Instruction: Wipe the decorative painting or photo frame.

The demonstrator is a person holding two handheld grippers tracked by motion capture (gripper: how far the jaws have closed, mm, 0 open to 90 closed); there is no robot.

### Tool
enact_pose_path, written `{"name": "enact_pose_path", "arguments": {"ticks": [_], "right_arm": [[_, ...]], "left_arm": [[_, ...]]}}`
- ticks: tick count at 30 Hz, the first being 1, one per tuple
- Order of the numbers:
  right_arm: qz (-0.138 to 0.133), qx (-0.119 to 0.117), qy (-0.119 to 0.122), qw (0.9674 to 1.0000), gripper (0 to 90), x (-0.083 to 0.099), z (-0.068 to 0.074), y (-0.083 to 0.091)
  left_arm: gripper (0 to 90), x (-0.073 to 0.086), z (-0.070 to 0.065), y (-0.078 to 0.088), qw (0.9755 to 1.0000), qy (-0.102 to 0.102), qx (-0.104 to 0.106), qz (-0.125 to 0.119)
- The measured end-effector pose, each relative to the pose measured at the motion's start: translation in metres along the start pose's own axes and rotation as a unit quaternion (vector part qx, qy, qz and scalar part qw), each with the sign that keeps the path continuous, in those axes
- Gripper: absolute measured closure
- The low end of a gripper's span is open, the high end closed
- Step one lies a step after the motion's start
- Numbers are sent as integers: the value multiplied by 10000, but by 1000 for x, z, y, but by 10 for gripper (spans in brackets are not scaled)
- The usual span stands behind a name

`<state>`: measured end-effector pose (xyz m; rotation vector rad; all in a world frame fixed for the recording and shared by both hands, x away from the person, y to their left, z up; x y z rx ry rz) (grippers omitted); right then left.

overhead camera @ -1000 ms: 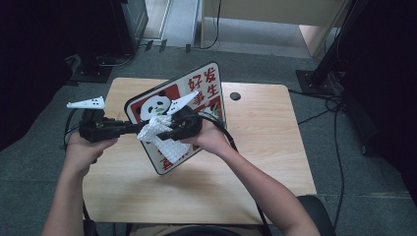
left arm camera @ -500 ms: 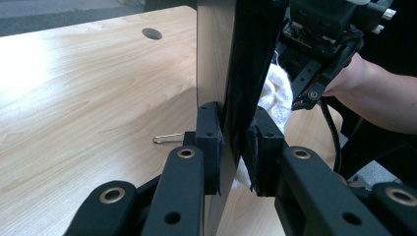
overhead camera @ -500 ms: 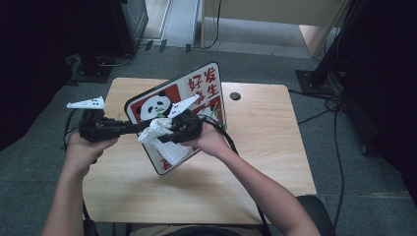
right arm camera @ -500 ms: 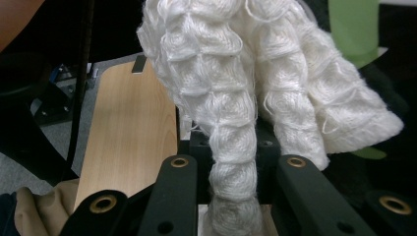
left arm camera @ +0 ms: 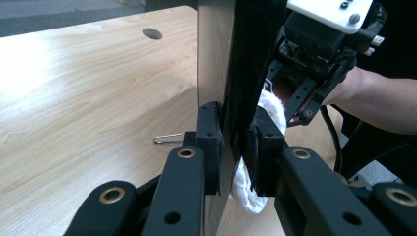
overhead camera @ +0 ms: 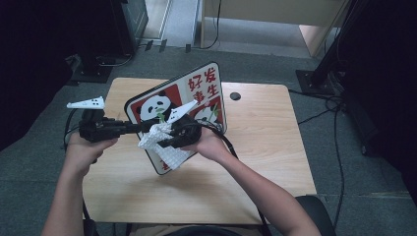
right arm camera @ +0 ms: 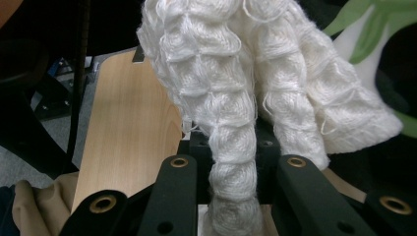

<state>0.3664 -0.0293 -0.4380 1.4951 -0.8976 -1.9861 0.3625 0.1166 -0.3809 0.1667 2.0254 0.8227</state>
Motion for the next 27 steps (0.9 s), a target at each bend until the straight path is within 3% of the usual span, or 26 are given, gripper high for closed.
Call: {"name": "enact_pose_path", "arguments": {"ticks": [27], "right_arm": [[79, -54, -135, 9999, 771, 22, 3, -19]], "left_arm": [[783, 0, 1, 0, 10000, 5, 22, -17]]}}
Point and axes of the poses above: each handheld gripper's, and its own axes: y roughly backward along the jaws, x roughly out of its underside, z roughly to its left, the point moved 8 cm from there along -y, roughly forward along the jaws, and after that the axes turned 11 degrees about z, right-handed, at the moved point
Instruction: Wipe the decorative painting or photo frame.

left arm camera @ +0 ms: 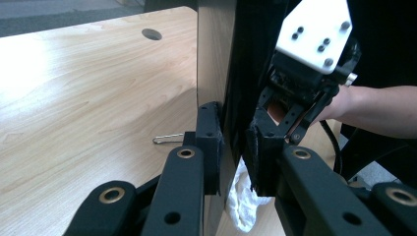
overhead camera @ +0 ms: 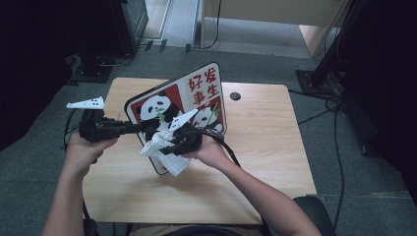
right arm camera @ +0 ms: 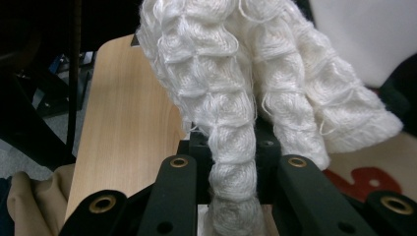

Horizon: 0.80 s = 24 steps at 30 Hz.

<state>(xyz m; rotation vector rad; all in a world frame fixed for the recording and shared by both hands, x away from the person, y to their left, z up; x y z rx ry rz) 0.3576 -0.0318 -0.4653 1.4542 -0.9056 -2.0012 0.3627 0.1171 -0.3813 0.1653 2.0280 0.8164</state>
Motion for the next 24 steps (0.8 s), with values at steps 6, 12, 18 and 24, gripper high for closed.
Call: {"name": "enact_pose_path", "arguments": {"ticks": [6, 12, 18, 24], "right_arm": [[96, -12, -4, 10000, 771, 8, 1, -7], [143, -7, -14, 9999, 771, 15, 1, -13], [277, -10, 15, 9996, 772, 24, 0, -21], [379, -19, 16, 9993, 771, 32, 2, -31]], "left_arm": [[781, 0, 0, 0, 10000, 55, 22, 9], [780, -1, 0, 0, 10000, 71, 14, 26], [780, -1, 1, 0, 10000, 53, 6, 14], [779, -1, 2, 0, 10000, 45, 1, 7]]}}
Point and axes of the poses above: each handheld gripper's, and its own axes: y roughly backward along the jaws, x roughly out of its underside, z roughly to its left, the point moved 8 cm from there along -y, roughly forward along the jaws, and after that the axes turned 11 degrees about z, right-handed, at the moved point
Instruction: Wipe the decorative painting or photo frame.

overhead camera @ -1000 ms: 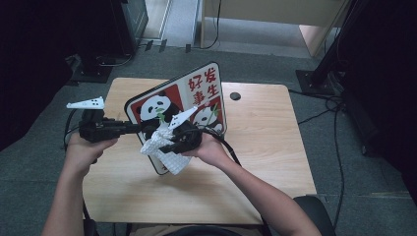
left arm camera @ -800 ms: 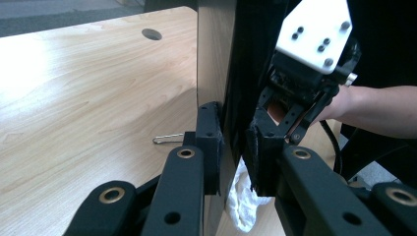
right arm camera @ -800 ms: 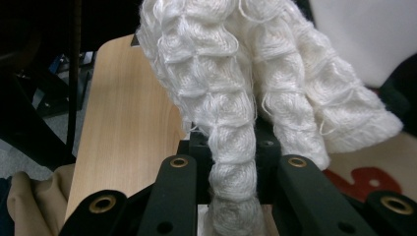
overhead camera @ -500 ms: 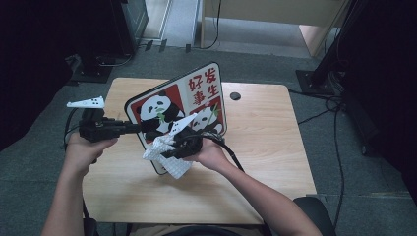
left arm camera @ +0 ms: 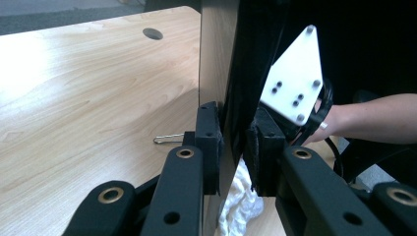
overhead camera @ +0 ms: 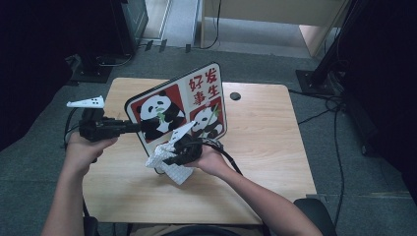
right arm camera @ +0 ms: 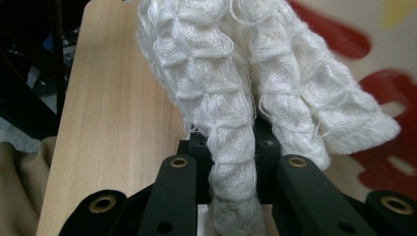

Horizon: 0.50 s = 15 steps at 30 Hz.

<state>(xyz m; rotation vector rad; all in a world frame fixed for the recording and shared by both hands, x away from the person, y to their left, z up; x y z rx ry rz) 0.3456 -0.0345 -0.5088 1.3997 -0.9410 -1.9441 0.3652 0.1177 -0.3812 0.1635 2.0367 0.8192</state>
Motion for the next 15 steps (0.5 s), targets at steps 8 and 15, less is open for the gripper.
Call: {"name": "enact_pose_path", "arguments": {"ticks": [8, 15], "right_arm": [[143, -63, -55, 9999, 771, 11, 1, -12], [194, -133, -29, 9997, 770, 18, 0, -18]], "left_arm": [[778, 0, 0, 0, 10000, -15, 28, -6], [778, 0, 0, 0, 10000, -27, 27, 1]]}}
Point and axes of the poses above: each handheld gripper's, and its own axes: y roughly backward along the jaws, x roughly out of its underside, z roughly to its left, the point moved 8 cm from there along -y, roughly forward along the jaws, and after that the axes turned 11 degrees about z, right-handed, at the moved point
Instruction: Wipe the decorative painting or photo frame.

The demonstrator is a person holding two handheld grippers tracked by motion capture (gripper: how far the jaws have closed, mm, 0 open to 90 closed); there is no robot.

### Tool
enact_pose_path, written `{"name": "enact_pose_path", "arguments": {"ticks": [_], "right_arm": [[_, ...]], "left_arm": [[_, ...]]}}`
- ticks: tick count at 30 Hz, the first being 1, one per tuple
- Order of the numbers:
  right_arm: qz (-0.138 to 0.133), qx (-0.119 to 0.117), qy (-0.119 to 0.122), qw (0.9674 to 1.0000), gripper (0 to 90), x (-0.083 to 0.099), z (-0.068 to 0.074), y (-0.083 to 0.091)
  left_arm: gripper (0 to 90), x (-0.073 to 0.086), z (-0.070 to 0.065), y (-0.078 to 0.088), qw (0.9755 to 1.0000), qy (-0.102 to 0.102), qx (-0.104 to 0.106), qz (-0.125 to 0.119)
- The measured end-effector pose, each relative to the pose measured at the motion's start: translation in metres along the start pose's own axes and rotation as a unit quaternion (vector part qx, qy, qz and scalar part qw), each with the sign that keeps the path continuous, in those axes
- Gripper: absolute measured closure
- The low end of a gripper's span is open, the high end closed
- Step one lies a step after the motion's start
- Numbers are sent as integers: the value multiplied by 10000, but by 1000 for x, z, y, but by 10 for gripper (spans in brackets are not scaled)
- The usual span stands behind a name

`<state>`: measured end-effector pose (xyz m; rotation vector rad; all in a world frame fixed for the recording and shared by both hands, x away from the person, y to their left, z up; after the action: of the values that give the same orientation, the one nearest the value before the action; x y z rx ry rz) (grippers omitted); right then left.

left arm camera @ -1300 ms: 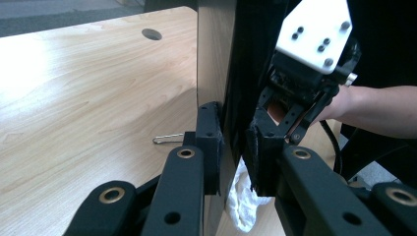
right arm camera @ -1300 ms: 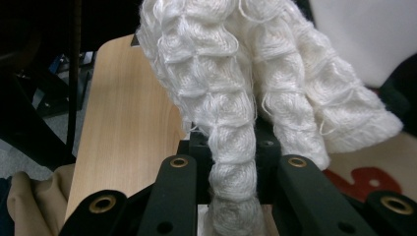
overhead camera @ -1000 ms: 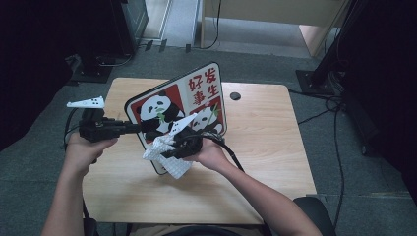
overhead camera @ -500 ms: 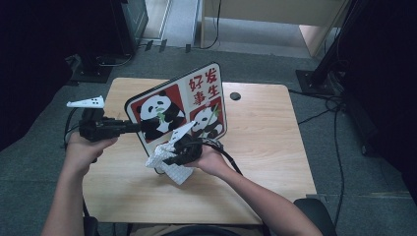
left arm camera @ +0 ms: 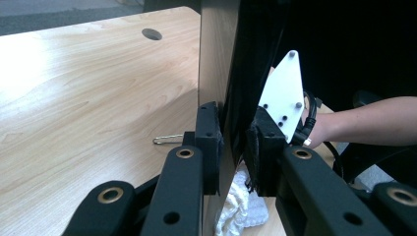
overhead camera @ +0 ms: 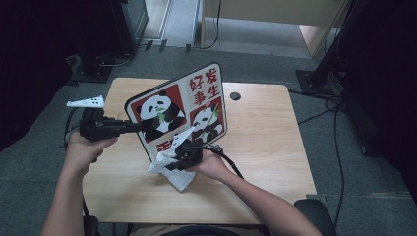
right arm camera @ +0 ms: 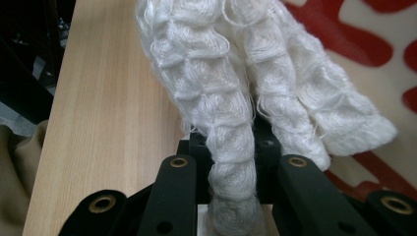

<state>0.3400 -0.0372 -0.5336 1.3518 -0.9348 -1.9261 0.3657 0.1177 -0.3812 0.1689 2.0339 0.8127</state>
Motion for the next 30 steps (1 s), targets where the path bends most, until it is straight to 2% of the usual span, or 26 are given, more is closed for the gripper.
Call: {"name": "enact_pose_path", "arguments": {"ticks": [11, 18, 23, 26, 30], "right_arm": [[151, -43, -69, 9999, 773, 3, -1, 0], [95, -85, -1, 9999, 773, -3, 4, 10], [49, -109, 41, 9999, 772, -10, 8, 18], [65, -131, 1, 9999, 774, -12, 10, 23], [55, -180, -44, 9998, 776, -17, 15, 29]], "left_arm": [[769, -1, 0, 0, 10000, 61, 10, -31], [697, -2, 2, 2, 9999, 104, -16, -71], [610, 0, 3, 6, 9999, 84, -51, -105], [604, 1, 3, 9, 9999, 89, -119, -74], [619, 3, 3, 14, 9999, 99, -50, -100]]}}
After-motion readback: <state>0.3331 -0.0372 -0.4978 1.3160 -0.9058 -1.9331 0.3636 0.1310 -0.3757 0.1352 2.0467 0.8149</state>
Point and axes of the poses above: each handheld gripper's, and its own axes: y roughly backward along the jaws, x roughly out of its underside, z roughly to its left, the point moved 8 cm from there along -y, roughly forward along the jaws, and after that the axes turned 11 degrees about z, right-handed, at the moved point
